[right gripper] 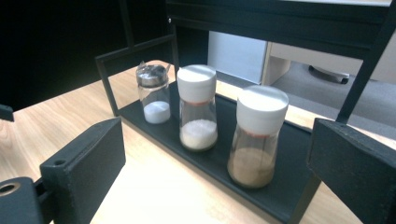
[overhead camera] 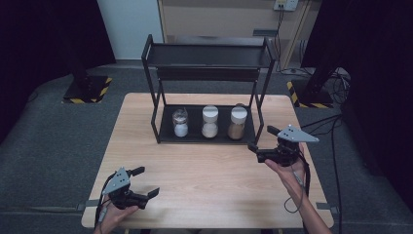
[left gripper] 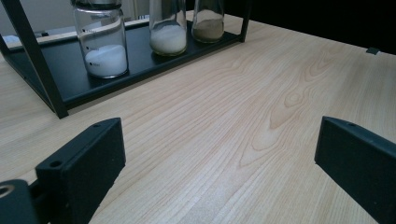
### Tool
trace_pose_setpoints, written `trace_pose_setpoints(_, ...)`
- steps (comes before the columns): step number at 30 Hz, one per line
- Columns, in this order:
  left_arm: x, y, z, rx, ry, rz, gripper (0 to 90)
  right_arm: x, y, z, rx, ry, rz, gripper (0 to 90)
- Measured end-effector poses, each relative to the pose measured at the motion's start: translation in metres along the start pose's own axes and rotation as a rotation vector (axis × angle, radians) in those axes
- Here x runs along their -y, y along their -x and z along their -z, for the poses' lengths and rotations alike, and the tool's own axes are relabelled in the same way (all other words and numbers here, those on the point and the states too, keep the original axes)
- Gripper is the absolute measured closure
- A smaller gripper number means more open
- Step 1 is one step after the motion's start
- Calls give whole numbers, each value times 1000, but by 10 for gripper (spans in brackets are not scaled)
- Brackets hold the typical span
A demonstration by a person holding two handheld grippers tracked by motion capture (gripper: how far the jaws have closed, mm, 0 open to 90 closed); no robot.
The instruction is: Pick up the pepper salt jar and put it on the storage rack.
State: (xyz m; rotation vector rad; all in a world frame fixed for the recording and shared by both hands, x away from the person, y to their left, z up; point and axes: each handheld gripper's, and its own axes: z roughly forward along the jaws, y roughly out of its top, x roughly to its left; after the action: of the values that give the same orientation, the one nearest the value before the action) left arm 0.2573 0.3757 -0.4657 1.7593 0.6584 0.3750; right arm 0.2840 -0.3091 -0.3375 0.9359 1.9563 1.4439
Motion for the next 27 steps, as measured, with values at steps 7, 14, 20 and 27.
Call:
trace_pose_setpoints(7, 0, 1, 0, -3, 1, -1, 9, 15, 1, 14, -1, -2, -15, 41)
trace_pose_setpoints(14, 0, 1, 1, -4, 3, 1, 8, 29, 1, 28, 2, -4, -25, 42)
trace_pose_setpoints(20, 0, 1, 1, -10, 5, 4, 9, 41, -2, 35, 6, -12, -25, 42)
trace_pose_setpoints(27, 0, 1, 1, -11, 3, 1, 9, 58, -2, 42, -7, -33, -29, 42)
